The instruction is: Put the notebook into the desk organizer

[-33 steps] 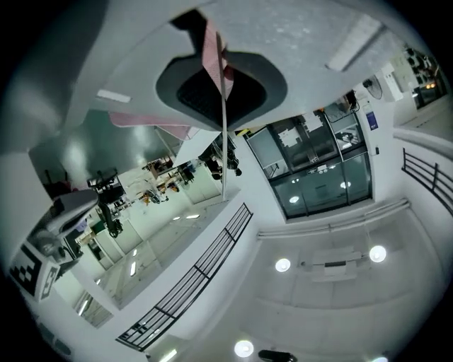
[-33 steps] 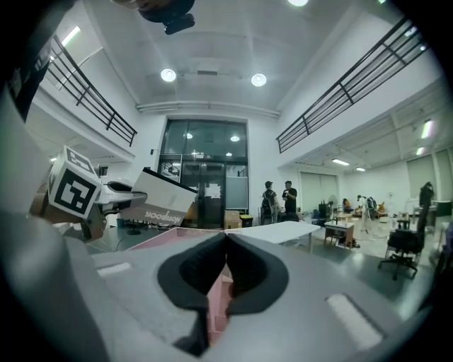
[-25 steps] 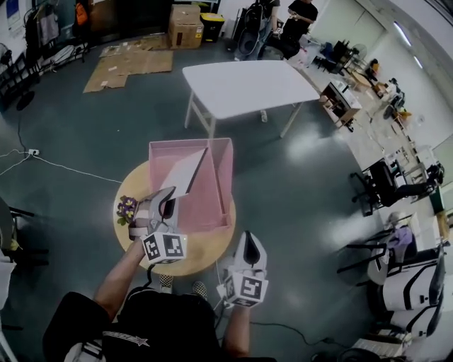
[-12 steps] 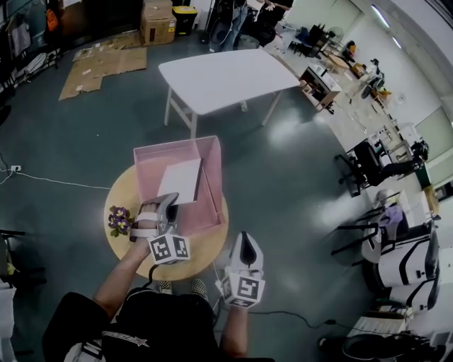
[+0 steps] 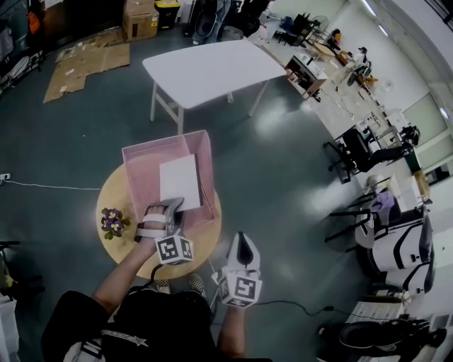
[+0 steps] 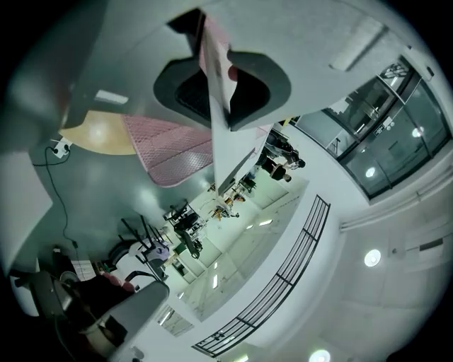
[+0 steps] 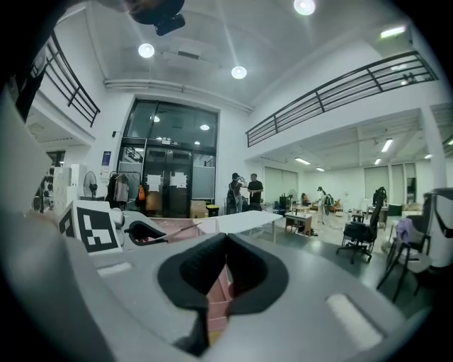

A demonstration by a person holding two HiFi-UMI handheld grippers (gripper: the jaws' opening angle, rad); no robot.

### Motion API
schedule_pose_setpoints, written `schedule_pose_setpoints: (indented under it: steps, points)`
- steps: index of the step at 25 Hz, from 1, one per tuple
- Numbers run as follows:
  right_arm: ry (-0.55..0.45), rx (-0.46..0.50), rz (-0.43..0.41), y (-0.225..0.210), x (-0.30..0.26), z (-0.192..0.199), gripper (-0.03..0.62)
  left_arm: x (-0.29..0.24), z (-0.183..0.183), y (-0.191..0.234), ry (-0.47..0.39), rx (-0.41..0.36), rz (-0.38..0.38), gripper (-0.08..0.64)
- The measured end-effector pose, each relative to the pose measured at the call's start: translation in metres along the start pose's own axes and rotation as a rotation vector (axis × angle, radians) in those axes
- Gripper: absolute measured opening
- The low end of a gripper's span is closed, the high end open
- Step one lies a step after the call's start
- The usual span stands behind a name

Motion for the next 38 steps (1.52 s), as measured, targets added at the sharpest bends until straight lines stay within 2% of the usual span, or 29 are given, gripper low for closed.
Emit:
schedule_pose_setpoints:
  steps: [3,6,11,15,21,29,38]
  points:
    - [0.007,0.0,0.022,-0.002,0.005,0.006,0.006,-0.004,0.002,-0.008,0.004,-0.003,0.03,0.055]
    - [0.005,0.001,0.039,-0.003,0.008,0.007,0.006,-0.006,0.001,-0.013,-0.013,0.03,0.078,0.074]
    - [0.01,-0.001,0.064,-0.003,0.014,0.008,0.006,-0.008,-0.003,-0.024,-0.071,0.106,0.212,0.235]
    - [0.016,-0.006,0.083,-0.001,0.021,0.015,0.006,-0.007,-0.006,-0.031,-0.104,0.134,0.244,0.29]
    - [0.034,-0.015,0.116,-0.007,0.033,0.026,0.006,-0.009,-0.005,-0.03,-0.12,0.159,0.255,0.314]
    - [0.026,-0.015,0.143,-0.022,0.057,0.024,0.006,0.011,-0.018,-0.026,-0.155,0.18,0.204,0.318]
    - [-0.009,-0.01,0.131,-0.037,0.106,0.026,0.006,0.062,-0.046,-0.03,-0.199,0.286,0.134,0.31]
Point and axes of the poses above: the fingertips, and each gripper's own axes: x backward along the fingers, y to its left, z out of its underside, the point moved 5 cm from there along x, backward along the fingers, and after that the axes turned 2 degrees about x, right-handed, at the moved point
